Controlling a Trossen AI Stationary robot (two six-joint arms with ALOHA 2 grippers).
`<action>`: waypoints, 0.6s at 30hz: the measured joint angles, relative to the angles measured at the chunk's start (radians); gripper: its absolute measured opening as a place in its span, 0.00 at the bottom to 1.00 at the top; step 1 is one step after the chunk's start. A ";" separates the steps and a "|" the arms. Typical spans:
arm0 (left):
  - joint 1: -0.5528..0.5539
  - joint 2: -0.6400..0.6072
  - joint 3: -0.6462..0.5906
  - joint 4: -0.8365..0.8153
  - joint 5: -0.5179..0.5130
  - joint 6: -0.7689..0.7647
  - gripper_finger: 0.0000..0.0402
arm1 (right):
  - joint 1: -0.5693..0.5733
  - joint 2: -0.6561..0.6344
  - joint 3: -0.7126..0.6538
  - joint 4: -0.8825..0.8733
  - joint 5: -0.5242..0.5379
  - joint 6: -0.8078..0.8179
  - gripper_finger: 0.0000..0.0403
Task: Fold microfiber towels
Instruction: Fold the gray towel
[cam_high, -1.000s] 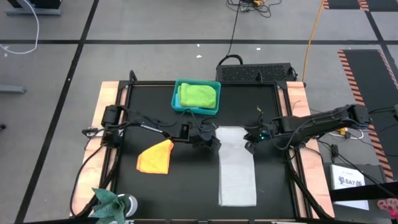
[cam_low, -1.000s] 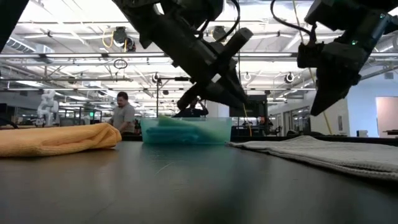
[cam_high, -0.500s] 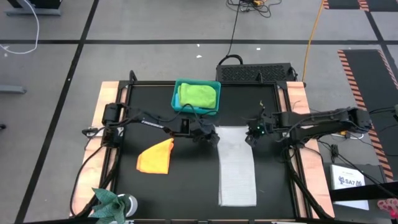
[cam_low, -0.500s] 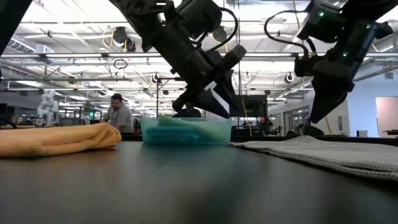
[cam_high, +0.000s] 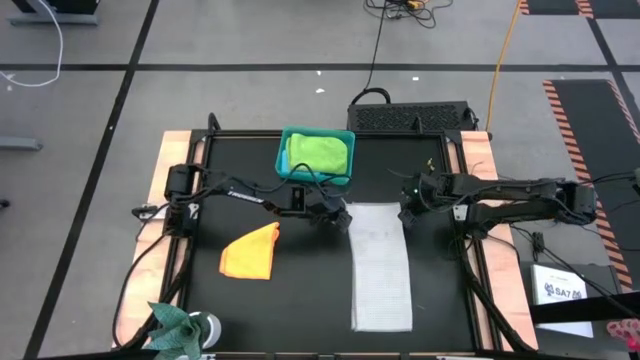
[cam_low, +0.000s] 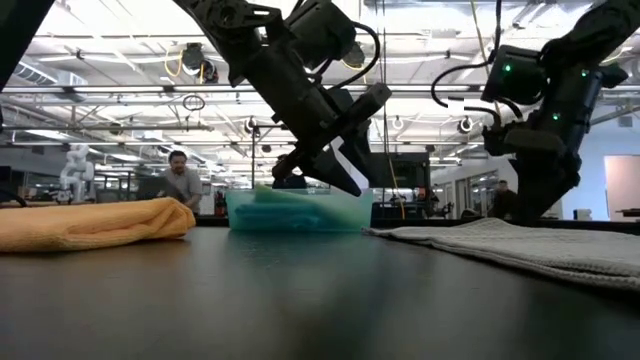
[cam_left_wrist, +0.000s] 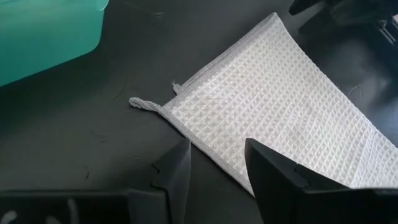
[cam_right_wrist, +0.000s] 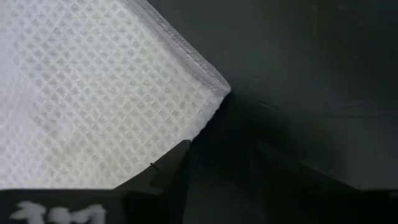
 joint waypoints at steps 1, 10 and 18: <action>0.001 0.000 0.000 -0.001 0.000 0.000 0.38 | -0.003 0.000 -0.005 0.007 0.000 0.000 0.38; 0.017 0.068 -0.001 0.062 0.029 -0.058 0.38 | -0.010 0.000 -0.009 0.063 -0.001 -0.017 0.39; 0.031 0.094 0.000 0.089 0.055 -0.074 0.38 | -0.053 0.000 -0.009 0.127 -0.053 -0.037 0.39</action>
